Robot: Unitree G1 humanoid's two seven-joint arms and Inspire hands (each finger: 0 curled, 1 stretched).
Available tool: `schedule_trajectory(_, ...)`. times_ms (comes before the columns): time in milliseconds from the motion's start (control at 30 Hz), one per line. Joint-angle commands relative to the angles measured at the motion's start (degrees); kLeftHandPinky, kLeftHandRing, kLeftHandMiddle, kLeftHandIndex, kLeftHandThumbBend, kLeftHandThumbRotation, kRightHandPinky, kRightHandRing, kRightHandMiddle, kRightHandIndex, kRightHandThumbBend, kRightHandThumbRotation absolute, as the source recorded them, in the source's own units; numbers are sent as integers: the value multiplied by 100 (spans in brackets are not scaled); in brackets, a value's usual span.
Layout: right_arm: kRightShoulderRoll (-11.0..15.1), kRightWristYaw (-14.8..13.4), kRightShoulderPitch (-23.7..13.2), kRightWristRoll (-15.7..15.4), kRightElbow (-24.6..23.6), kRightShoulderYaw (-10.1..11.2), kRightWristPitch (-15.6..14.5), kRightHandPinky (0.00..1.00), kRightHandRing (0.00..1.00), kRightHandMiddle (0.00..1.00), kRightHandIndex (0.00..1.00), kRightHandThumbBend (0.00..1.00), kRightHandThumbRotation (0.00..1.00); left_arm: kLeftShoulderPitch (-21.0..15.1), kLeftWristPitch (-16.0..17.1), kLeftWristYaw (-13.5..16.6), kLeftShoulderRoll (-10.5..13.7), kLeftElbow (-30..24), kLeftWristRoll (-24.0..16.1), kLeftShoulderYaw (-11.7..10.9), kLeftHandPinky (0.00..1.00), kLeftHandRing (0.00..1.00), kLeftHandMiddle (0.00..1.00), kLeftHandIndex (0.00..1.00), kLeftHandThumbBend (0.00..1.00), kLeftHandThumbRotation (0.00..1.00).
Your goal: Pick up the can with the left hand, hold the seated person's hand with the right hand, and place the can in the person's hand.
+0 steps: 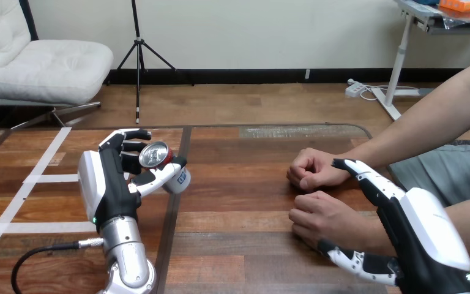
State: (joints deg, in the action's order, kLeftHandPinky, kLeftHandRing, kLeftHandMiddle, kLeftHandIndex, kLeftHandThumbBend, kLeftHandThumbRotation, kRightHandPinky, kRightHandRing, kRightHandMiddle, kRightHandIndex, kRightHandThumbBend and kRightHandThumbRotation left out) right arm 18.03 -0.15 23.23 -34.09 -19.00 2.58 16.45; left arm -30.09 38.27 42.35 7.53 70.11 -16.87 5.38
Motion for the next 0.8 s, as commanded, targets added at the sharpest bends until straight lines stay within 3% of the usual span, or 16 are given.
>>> schedule_trajectory(0, 336, 73, -481, -215, -325, 205, -65, 90, 91, 92, 88, 74, 0, -81, 241, -8, -91, -432, -31, -12, 46, 44, 48, 56, 74, 0)
schedule_trajectory(333, 765, 223, -653, -635, -320, 304, -241, 87, 89, 88, 85, 84, 0, 143, 401, -51, -161, -712, -64, 8, 45, 44, 47, 56, 74, 0)
schedule_trajectory(767, 1200, 943, -813, -969, -470, 299, -835, 83, 86, 85, 81, 92, 0, 492, 573, -146, -239, -1098, -160, 46, 47, 44, 47, 55, 74, 0)
